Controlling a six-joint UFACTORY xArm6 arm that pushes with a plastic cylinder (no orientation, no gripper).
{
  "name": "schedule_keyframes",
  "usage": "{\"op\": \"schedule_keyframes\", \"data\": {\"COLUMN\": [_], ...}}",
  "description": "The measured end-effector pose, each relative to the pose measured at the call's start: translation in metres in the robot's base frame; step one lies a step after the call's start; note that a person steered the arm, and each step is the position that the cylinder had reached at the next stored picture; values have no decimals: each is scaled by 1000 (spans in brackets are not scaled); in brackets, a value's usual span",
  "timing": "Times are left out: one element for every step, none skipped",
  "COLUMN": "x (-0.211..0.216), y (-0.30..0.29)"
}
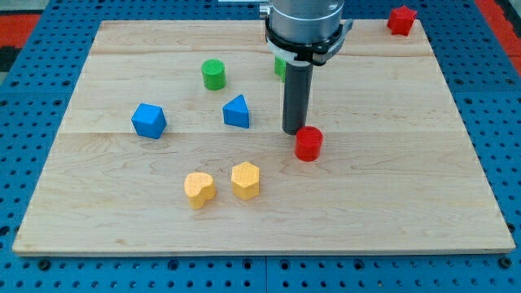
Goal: Push the red circle towards the bottom right
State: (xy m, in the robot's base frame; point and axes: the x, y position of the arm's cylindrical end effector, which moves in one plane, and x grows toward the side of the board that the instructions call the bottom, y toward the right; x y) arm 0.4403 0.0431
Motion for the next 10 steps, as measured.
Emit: {"op": "schedule_keyframes", "data": {"x": [9,15,20,25,31,41,48,52,52,52], "y": [0,0,0,0,4,22,41,53,56,56]}}
